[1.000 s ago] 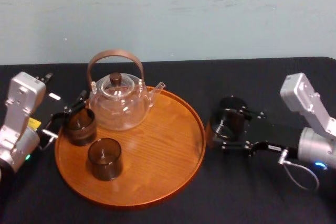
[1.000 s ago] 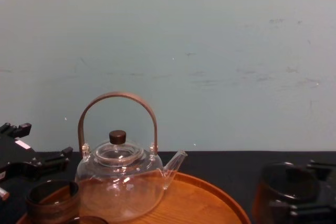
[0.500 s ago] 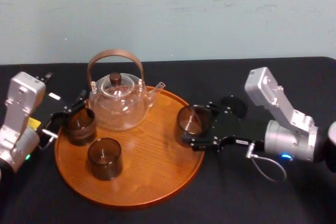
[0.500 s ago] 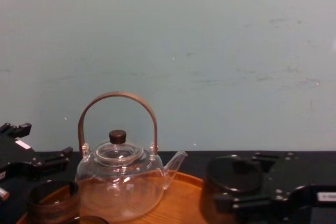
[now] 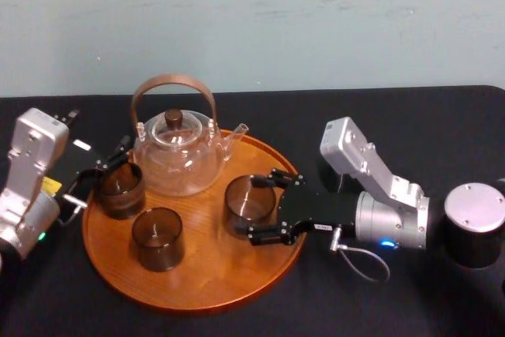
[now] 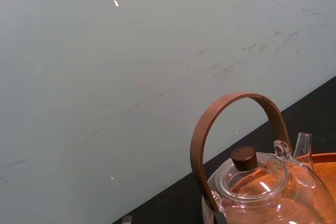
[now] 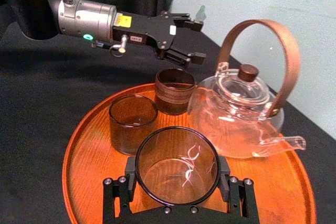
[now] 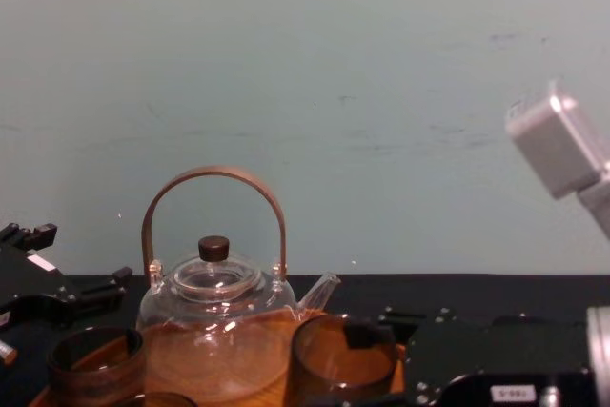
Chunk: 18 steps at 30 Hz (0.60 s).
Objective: Pick up the glass from the table and place it on the tray.
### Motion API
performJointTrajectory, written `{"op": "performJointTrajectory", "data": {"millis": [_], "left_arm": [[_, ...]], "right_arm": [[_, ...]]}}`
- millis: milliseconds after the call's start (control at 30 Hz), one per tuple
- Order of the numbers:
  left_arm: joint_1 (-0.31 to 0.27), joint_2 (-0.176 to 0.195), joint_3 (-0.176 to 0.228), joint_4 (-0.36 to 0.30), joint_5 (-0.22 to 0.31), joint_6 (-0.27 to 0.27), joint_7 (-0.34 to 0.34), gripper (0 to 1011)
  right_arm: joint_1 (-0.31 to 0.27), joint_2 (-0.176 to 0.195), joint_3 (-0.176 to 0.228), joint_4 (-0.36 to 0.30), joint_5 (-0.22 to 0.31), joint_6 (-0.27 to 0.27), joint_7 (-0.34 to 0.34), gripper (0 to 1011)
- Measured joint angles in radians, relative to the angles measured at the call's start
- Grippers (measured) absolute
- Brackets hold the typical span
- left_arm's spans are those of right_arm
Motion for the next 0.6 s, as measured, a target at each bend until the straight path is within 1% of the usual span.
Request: {"op": "performJointTrajectory", "data": {"millis": [33, 333, 600], "left_arm": [[0.0, 0.0, 0.0, 0.0, 0.0, 0.0, 0.0, 1001], [0.0, 0.0, 0.0, 0.0, 0.0, 0.0, 0.0, 1002], [0.0, 0.0, 0.0, 0.0, 0.0, 0.0, 0.0, 1001]], "right_arm": [[0.003, -0.007, -0.006, 0.01, -0.001, -0.005, 0.002, 909], [0.015, -0.031, -0.026, 0.061, 0.0, -0.023, 0.014, 909], [0.022, -0.048, -0.033, 0.103, 0.004, -0.026, 0.017, 909]]}}
